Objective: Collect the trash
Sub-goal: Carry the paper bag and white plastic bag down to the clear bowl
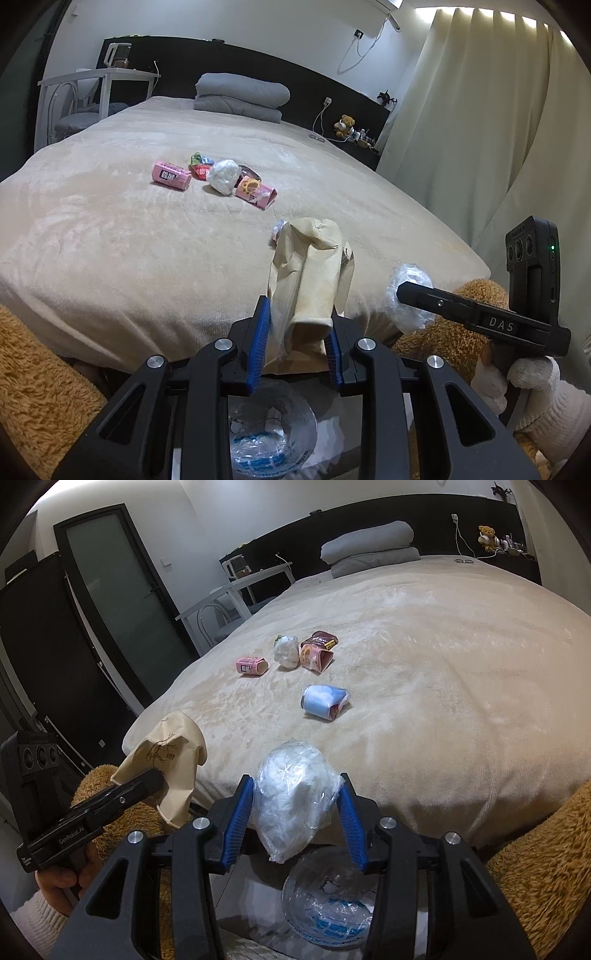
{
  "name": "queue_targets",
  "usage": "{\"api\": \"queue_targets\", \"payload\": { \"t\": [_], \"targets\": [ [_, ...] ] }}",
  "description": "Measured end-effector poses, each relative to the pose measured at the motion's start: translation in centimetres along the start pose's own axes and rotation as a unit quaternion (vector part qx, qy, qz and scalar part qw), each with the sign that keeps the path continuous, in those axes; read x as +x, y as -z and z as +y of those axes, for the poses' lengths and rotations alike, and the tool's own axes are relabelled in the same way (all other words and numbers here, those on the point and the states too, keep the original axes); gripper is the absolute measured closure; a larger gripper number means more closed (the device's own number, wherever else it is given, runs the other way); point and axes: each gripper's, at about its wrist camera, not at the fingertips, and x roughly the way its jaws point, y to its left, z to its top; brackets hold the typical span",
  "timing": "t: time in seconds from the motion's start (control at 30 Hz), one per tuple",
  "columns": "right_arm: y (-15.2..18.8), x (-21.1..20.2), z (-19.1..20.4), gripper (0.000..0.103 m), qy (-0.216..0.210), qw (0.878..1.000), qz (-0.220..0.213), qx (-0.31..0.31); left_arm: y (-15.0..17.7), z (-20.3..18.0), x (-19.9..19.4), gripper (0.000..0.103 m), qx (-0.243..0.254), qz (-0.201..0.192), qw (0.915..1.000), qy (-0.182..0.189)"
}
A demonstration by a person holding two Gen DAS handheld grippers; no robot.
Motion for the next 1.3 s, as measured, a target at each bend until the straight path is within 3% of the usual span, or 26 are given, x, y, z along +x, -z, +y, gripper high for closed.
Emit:
{"api": "queue_targets", "payload": {
  "t": [0.4,0.83,1.07,1.3],
  "targets": [
    [1.4,1.2,0.2,0.057,-0.005,0.999,0.043,0.014,2.4,-1.2,1.7,0.076,0.005,0.063,0.998,-0.002],
    [2.9,5.1,-1.7,0.057,0.019,0.989,0.137,0.06,4.4,-0.8,5.4,0.076,0.001,0.159,0.987,-0.021],
    [3.9,7.5,-2.4,0.057,0.042,0.979,0.185,0.075,5.7,0.0,8.4,0.076,-0.006,0.224,0.9737,-0.04],
    [4.9,10.8,-4.3,0.057,0.056,0.96,0.252,0.111,7.5,0.9,12.0,0.076,-0.017,0.3,0.9516,-0.064]
  ]
}}
